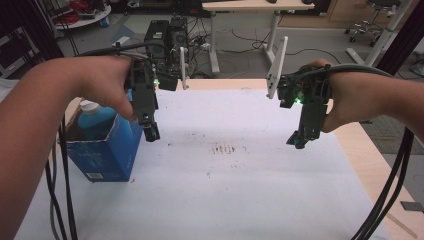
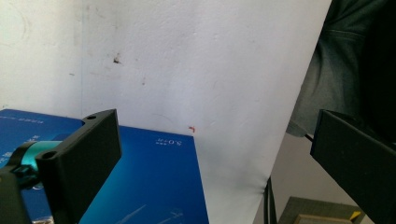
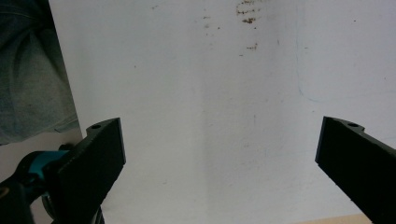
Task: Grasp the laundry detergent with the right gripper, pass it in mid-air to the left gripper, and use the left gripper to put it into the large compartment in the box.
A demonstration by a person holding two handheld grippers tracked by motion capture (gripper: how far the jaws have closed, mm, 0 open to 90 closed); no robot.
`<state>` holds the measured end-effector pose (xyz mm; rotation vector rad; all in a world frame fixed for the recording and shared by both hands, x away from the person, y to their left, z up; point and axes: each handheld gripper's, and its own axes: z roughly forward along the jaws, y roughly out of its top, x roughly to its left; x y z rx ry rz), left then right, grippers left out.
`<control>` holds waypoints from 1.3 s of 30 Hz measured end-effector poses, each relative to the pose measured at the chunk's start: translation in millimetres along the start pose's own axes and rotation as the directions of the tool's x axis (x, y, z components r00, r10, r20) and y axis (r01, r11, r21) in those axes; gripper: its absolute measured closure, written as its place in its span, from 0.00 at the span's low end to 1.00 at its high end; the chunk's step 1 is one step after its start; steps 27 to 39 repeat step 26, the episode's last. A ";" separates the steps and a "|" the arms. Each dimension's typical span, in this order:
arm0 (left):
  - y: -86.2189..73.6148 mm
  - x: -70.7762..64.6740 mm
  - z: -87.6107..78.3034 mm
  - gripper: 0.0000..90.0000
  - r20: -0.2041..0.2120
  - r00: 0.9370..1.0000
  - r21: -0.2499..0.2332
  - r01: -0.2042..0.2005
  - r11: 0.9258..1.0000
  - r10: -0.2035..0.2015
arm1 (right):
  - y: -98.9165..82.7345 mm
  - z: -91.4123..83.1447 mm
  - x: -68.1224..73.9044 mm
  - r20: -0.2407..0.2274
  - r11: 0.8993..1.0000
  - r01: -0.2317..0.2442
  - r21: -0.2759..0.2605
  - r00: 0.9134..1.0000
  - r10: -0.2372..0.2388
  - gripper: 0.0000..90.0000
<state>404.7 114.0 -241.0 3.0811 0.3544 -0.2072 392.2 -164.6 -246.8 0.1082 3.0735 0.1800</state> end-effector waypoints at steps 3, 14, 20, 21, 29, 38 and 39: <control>2.1 -0.2 -0.1 0.02 0.006 1.000 -0.008 -0.007 1.000 0.007 | 0.2 0.5 -0.7 0.002 1.000 0.004 0.001 1.000 -0.004 0.01; 9.2 -0.8 0.7 0.02 0.009 1.000 -0.004 -0.021 1.000 0.021 | -2.6 0.8 -3.7 0.002 1.000 -0.001 0.002 1.000 0.001 0.01; 11.5 -0.6 1.9 0.02 0.016 1.000 -0.004 -0.020 1.000 0.020 | -1.8 1.9 -4.5 0.004 1.000 0.003 0.000 1.000 -0.003 0.01; 11.5 -0.6 1.8 0.02 0.015 1.000 -0.005 -0.021 1.000 0.021 | -1.7 1.8 -4.7 0.006 1.000 0.007 0.000 1.000 -0.007 0.01; 11.6 -0.4 1.8 0.02 0.012 1.000 -0.006 -0.019 1.000 0.019 | -0.6 0.7 -4.3 0.013 1.000 0.010 -0.010 1.000 -0.010 0.01; 11.6 -0.4 1.8 0.02 0.012 1.000 -0.006 -0.019 1.000 0.019 | -0.6 0.7 -4.3 0.013 1.000 0.010 -0.010 1.000 -0.010 0.01; 11.6 -0.4 1.8 0.02 0.012 1.000 -0.006 -0.019 1.000 0.019 | -0.6 0.7 -4.3 0.013 1.000 0.010 -0.010 1.000 -0.010 0.01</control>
